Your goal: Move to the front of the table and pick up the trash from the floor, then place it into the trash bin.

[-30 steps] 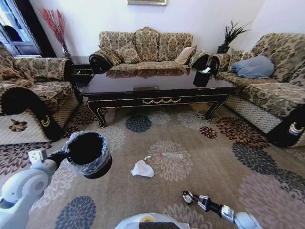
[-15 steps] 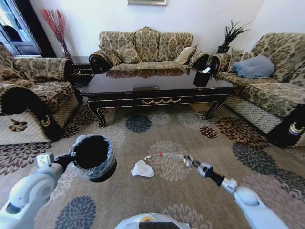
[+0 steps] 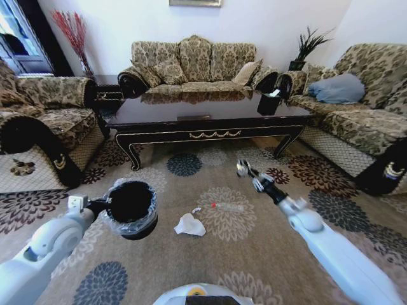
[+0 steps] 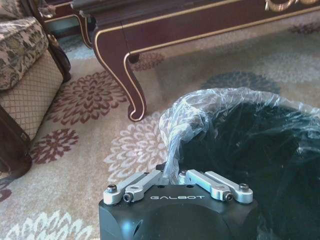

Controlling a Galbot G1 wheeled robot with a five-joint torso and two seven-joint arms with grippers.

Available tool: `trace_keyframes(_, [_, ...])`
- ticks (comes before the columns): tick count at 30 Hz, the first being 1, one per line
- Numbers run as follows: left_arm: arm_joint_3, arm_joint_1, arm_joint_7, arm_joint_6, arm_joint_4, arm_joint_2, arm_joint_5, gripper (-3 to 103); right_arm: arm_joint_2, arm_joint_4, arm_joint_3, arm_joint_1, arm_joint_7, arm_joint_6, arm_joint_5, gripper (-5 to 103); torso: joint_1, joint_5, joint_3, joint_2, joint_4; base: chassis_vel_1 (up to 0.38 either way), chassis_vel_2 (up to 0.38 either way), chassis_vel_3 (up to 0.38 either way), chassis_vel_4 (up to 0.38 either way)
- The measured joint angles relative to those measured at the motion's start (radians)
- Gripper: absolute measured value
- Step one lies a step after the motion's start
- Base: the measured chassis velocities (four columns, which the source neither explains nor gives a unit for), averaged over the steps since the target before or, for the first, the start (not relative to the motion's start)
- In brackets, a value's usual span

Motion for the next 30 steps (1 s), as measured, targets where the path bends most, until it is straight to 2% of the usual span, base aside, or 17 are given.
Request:
trace_keyframes(3, [0.065,-0.058,0.006,-0.009,0.043,0.021,-0.021,4,0.027,-0.057,-0.182,0.200,0.038,-0.007,0.018,14,0.000,-0.0009,0.000,0.000,0.0002,0.000,0.000,0.000,0.000])
trace_keyframes(5, [0.083,-0.077,0.006,-0.010,0.053,0.023,-0.028,4,0.037,-0.071,-0.225,0.235,0.044,-0.009,0.020,14,0.000,-0.0008,0.000,0.000,0.0003,0.000,0.000,0.000,0.000])
trace_keyframes(6, [0.116,-0.111,0.003,-0.010,0.070,0.023,-0.038,4,0.064,-0.097,-0.307,0.302,0.054,-0.010,0.021,14,0.000,0.0000,0.000,0.000,0.0002,0.000,0.000,0.000,0.000])
trace_keyframes(9, [0.163,-0.173,-0.003,-0.010,0.088,0.015,-0.049,4,0.105,-0.123,-0.393,0.369,0.061,-0.014,0.021,14,0.000,-0.0006,0.000,0.000,0.0002,0.000,0.000,0.000,0.000])
trace_keyframes(14, [0.231,-0.287,-0.011,-0.020,0.106,0.015,-0.075,4,0.170,-0.142,-0.480,0.426,0.071,-0.015,0.014,14,0.000,-0.0002,0.000,0.000,-0.0004,0.000,0.000,0.000,0.000])
trace_keyframes(20, [0.288,-0.364,-0.013,-0.024,0.124,0.041,-0.083,4,0.228,-0.171,-0.555,0.482,0.074,-0.006,-0.003,14,0.000,-0.0001,0.000,0.000,-0.0004,0.000,0.000,0.000,0.000])
trace_keyframes(23, [0.304,-0.390,-0.014,-0.026,0.136,0.050,-0.089,4,0.280,-0.201,-0.607,0.529,0.074,0.003,-0.009,14,0.000,-0.0005,0.000,0.000,-0.0004,0.000,0.000,0.000,0.000])
trace_keyframes(24, [0.304,-0.392,-0.016,-0.027,0.142,0.051,-0.090,4,0.320,-0.221,-0.638,0.557,0.074,0.007,-0.010,14,0.000,-0.0004,0.000,0.000,-0.0004,0.000,0.000,0.000,0.000])
trace_keyframes(25, [0.304,-0.392,-0.016,-0.027,0.142,0.051,-0.090,4,0.320,-0.221,-0.638,0.557,0.074,0.007,-0.010,14,0.000,-0.0004,0.000,0.000,-0.0004,0.000,0.000,0.000,0.000])
trace_keyframes(28, [0.314,-0.417,-0.020,-0.030,0.169,0.045,-0.089,4,0.413,-0.258,-0.687,0.595,0.073,0.010,-0.016,14,0.000,-0.0004,0.000,0.000,0.0006,0.000,0.000,0.000,0.000])
trace_keyframes(30, [0.335,-0.446,-0.020,-0.032,0.190,0.035,-0.088,4,0.449,-0.277,-0.709,0.601,0.080,0.011,-0.030,14,0.000,-0.0006,0.000,0.000,0.0008,0.000,0.000,0.000,0.000])
